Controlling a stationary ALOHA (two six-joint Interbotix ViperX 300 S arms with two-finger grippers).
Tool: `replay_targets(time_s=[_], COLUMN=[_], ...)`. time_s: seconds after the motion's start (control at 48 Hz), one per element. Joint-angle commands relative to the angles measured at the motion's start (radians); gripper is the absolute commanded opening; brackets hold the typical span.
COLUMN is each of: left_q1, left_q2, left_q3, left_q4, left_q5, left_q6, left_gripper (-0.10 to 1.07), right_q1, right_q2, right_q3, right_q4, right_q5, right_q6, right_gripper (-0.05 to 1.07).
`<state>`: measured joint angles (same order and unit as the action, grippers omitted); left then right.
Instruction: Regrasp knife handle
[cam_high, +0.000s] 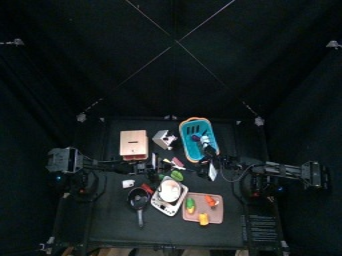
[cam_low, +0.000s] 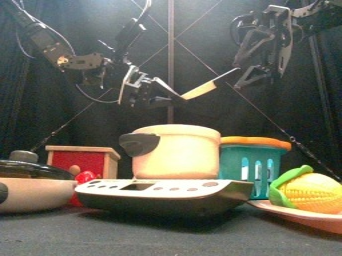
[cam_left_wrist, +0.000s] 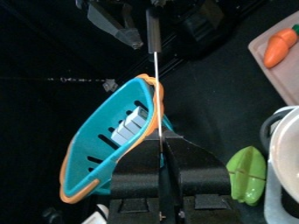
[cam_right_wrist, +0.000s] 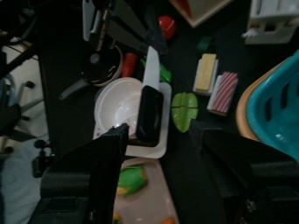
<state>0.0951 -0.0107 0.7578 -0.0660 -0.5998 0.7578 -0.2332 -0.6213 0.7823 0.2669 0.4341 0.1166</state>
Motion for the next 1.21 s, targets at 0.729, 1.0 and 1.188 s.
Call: replay_targets(time_s=[0.729, 1.0, 1.188], left_q1=[-0.009, -0.006, -0.006], left_q2=[-0.112, -0.101, -0.101], left_q3=[-0.012, -0.011, -0.002], left_q4=[0.169, 0.181, 0.195], left_q5=[0.130, 0.106, 0.066], left_q6=[-0.575, -0.569, -0.571], left_gripper=[0.35, 0.35, 0.35], right_q1=[0.112, 0.132, 0.133], right_q2=[-0.003, 0.005, 0.008], right_q3=[0.015, 0.015, 0.017], right_q4=[-0.308, -0.299, -0.295], right_q5=[-0.222, -0.256, -0.259], right_q6=[-0.002, 0.000, 0.000], right_gripper=[0.91, 0.90, 0.89])
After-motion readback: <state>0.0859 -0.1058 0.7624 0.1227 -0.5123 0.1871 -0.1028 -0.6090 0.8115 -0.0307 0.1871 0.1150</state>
